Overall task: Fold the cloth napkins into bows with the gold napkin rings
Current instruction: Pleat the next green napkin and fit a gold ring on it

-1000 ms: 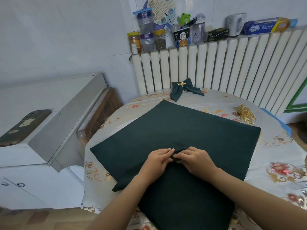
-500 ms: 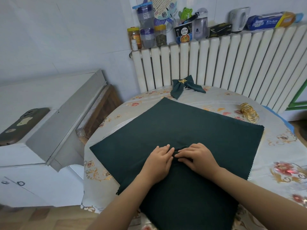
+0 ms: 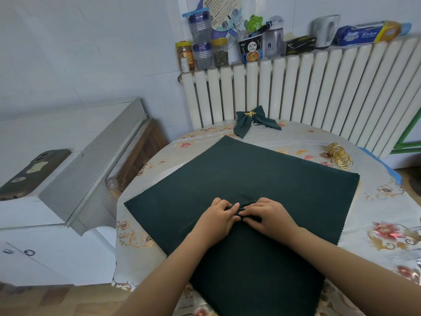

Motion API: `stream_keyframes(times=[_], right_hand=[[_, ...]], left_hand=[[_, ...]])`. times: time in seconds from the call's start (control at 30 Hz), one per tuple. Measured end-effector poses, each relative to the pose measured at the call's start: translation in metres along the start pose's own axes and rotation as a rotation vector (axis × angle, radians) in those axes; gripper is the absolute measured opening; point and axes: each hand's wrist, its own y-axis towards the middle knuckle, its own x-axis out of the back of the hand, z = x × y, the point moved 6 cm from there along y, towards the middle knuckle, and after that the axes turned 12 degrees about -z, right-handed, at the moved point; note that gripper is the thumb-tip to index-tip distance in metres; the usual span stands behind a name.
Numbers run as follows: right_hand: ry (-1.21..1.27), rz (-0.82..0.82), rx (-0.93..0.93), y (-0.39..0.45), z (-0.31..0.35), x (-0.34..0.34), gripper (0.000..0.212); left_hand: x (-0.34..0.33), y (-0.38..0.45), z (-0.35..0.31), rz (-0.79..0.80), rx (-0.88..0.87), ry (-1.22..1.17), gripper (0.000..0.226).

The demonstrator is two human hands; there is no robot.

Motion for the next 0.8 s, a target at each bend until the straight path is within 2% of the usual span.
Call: stream_keyframes(times=[0.07, 0.17, 0.37, 0.47, 0.6, 0.8], right_hand=[[-0.008, 0.017, -0.011, 0.003, 0.001, 0.0, 0.015], [-0.019, 0.02, -0.03, 0.003, 0.001, 0.0, 0.015], [-0.007, -0.029, -0.079, 0.001, 0.002, 0.002, 0.015], [0.025, 0.007, -0.136, -0.003, 0.0, 0.002, 0.017], [0.088, 0.069, -0.219, -0.009, -0.006, 0.006, 0.023], [0.015, -0.061, -0.478, 0.002, -0.049, 0.043, 0.025]], left_hand=[[-0.001, -0.001, 0.003, 0.053, 0.038, -0.019, 0.063], [-0.003, -0.005, 0.004, 0.07, 0.059, -0.031, 0.058], [-0.002, 0.002, 0.007, -0.081, 0.181, -0.133, 0.04], [-0.001, 0.0, 0.005, -0.178, 0.243, -0.183, 0.034], [0.001, 0.002, 0.0, -0.218, 0.218, -0.191, 0.032], [-0.001, 0.033, -0.009, -0.228, 0.136, -0.182, 0.032]])
